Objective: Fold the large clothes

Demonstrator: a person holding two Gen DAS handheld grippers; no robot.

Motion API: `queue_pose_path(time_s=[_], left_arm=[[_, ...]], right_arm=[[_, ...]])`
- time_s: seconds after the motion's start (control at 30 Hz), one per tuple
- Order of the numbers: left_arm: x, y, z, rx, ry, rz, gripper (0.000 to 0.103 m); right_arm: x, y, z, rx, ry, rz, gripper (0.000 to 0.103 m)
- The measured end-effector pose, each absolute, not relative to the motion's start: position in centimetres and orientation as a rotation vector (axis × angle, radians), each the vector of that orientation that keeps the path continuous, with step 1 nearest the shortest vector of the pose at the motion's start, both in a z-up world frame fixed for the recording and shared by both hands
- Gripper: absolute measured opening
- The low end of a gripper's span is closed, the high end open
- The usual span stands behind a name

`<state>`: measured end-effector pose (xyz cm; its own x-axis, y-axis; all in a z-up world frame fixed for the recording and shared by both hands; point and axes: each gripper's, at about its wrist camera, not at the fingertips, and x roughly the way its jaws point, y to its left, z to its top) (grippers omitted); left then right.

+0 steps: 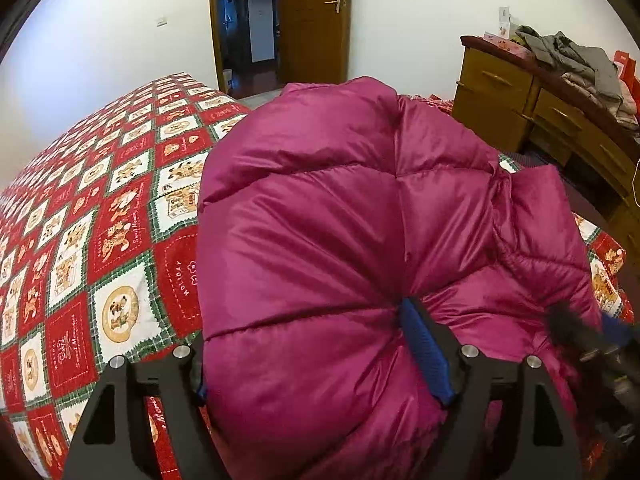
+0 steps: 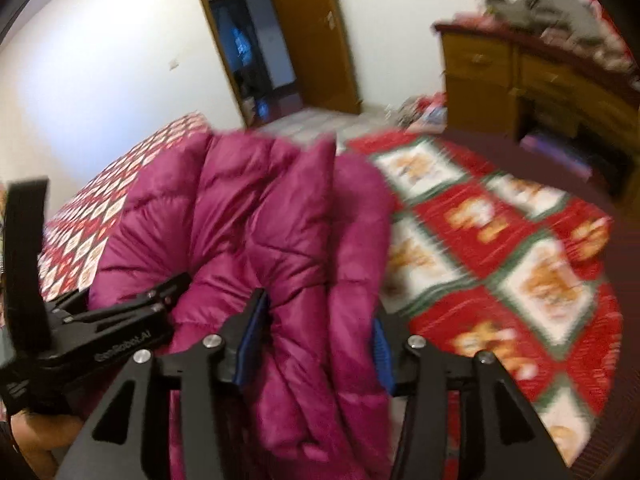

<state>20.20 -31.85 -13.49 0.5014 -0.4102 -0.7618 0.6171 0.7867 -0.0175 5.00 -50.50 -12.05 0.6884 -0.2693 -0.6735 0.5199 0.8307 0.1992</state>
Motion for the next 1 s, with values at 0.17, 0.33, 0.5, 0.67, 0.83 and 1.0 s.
queue_pose_path(time_s=[0.17, 0.33, 0.5, 0.67, 0.83, 1.0], left_arm=[[19.9, -32.3, -13.5, 0.298, 0.825, -0.613, 0.08], [20.2, -32.2, -13.6, 0.299, 0.835, -0.617, 0.08], [20.4, -32.4, -13.7, 0.302, 0.833, -0.619, 0.08], [20.4, -33.0, -13.8, 0.317, 0.832, -0.617, 0.082], [20.6, -33.6, -14.1, 0.324, 0.838, -0.603, 0.084], [20.3, -33.7, -14.3, 0.336, 0.822, -0.599, 0.085]], right_arm=[[5.0, -49.3, -6.8, 0.276, 0.559, -0.534, 0.051], [10.8, -49.3, -8.0, 0.251, 0.688, -0.46, 0.03], [12.0, -51.1, -11.4, 0.319, 0.758, -0.488, 0.03], [11.3, -51.6, -12.9, 0.34, 0.775, -0.494, 0.03], [12.4, -51.9, -14.0, 0.335, 0.791, -0.493, 0.031], [12.4, -52.5, -14.7, 0.366, 0.792, -0.457, 0.031]])
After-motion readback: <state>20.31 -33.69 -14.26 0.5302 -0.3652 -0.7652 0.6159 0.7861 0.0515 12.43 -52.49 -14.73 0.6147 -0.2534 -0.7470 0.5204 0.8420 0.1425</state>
